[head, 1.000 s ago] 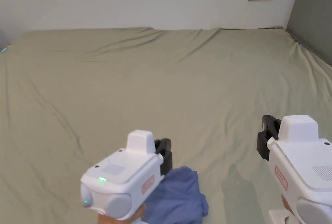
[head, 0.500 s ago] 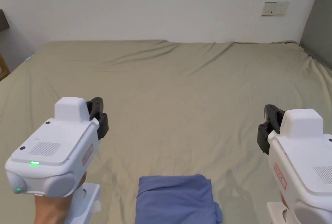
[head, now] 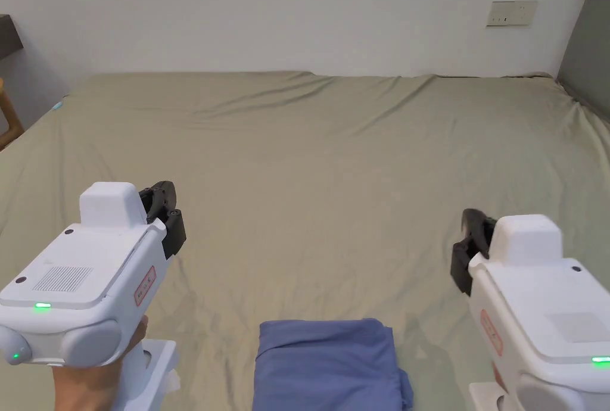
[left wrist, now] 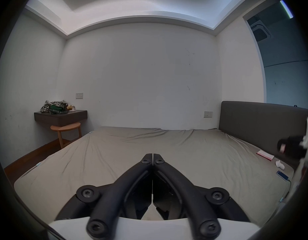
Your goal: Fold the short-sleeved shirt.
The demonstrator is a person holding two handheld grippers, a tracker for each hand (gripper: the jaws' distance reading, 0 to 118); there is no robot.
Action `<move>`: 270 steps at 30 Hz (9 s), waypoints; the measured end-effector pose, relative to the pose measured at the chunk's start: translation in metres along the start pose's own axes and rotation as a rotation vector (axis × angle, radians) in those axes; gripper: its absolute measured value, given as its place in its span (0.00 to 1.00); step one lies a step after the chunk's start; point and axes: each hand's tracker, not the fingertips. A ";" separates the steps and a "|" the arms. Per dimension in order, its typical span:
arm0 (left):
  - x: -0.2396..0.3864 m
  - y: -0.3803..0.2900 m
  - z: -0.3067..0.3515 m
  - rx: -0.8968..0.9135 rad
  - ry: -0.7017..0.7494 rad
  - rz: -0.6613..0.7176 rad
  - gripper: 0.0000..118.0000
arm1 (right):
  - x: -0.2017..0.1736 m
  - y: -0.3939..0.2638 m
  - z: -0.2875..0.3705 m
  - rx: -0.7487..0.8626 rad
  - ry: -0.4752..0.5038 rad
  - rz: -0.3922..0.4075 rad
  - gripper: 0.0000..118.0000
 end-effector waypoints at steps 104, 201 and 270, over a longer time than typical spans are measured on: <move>-0.317 -0.047 -0.118 -0.757 0.356 0.198 0.91 | -0.099 -0.037 -0.109 -0.291 0.245 -0.039 0.01; 0.040 0.043 0.010 0.234 0.052 -0.019 0.00 | 0.013 0.081 0.019 0.281 -0.111 0.081 0.01; 0.037 0.039 0.014 0.248 0.053 -0.004 1.00 | 0.008 0.081 0.018 0.277 -0.077 0.034 1.00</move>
